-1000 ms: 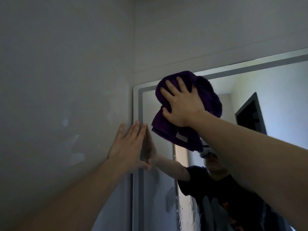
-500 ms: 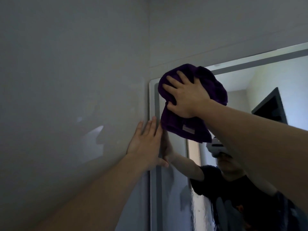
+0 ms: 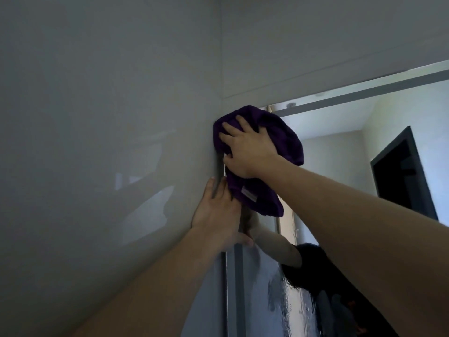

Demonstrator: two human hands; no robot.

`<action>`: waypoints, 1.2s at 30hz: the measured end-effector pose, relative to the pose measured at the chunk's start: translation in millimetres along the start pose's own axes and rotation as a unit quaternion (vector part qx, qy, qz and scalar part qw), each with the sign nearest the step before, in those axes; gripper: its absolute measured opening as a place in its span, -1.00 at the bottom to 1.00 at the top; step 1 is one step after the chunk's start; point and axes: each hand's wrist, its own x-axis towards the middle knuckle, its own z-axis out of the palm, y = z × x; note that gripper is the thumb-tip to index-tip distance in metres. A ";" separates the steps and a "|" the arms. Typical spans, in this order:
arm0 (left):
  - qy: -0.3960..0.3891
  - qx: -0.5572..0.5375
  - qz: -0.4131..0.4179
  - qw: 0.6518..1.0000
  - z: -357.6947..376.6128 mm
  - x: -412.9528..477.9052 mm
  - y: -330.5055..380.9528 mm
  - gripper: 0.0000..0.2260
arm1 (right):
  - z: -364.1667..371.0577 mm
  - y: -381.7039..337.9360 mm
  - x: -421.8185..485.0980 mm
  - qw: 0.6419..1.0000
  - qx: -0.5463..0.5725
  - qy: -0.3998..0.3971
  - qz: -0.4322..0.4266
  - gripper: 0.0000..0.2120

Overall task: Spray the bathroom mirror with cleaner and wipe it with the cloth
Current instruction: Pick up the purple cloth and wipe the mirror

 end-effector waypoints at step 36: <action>0.112 -0.313 -0.006 0.943 -22.6 -20.7 -9.6 -0.51 | 73.4 -85.8 -128.1 0.991 0.105 0.017 0.080 -0.23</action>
